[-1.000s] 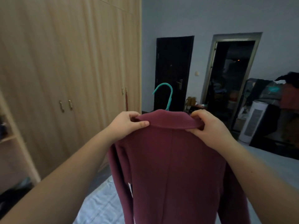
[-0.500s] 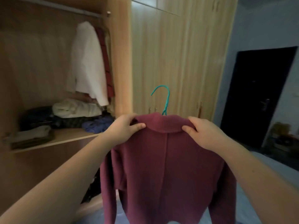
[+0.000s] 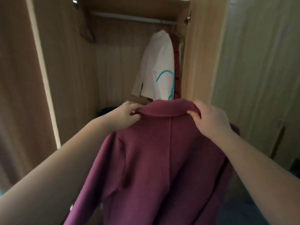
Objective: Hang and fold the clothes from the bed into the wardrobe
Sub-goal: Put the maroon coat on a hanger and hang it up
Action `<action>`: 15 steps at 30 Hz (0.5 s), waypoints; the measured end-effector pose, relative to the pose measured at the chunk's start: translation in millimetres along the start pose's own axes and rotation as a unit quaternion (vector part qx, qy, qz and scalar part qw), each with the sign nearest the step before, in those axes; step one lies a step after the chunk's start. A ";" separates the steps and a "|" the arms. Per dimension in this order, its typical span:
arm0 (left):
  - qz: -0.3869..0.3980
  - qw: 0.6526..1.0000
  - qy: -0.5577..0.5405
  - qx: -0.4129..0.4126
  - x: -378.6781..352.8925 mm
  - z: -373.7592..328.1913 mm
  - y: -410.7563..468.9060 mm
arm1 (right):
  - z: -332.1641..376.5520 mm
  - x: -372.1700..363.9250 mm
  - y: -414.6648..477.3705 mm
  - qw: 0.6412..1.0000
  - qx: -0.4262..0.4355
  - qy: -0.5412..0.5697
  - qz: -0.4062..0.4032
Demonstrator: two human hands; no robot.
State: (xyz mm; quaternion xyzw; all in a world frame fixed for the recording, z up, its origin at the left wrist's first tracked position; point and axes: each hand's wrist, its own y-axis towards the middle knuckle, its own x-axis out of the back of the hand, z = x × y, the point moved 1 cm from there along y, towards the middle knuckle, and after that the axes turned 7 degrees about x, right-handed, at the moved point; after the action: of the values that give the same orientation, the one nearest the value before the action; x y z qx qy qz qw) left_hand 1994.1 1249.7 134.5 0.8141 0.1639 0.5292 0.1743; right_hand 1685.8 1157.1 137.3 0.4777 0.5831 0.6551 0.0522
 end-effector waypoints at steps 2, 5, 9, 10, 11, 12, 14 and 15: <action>-0.030 0.999 -0.013 0.015 1.8 14.1 9.3 | 5.3 -27.7 21.4 0.999 0.004 0.043 -0.015; -0.073 0.995 0.039 0.050 -2.7 35.0 28.6 | 9.0 -73.2 49.5 0.997 0.020 0.079 -0.012; -0.112 0.987 0.069 0.091 -21.8 68.0 69.4 | -1.7 -132.2 83.2 0.988 -0.023 0.154 0.002; -0.128 0.985 0.067 0.095 -26.3 75.8 81.3 | -7.8 -145.7 93.1 0.984 -0.033 0.176 0.010; -0.145 0.982 0.068 0.098 -29.0 83.3 93.8 | -15.4 -158.8 103.7 0.979 -0.038 0.197 0.022; -0.157 0.980 0.071 0.099 -29.4 90.1 107.9 | -24.6 -171.1 116.4 0.973 -0.038 0.224 0.042; -0.171 0.977 0.077 0.099 -24.5 103.0 140.2 | -45.6 -191.3 147.3 0.951 -0.022 0.291 0.098; -0.175 0.976 0.077 0.100 -20.1 109.6 158.1 | -57.0 -200.0 165.4 0.937 -0.016 0.325 0.125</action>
State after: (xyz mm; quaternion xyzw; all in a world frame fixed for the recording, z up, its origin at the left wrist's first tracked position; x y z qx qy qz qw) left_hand 2100.0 1088.6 149.1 0.7428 0.3691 0.5323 0.1692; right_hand 1835.1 939.3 166.7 0.3072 0.4935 0.7849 -0.2146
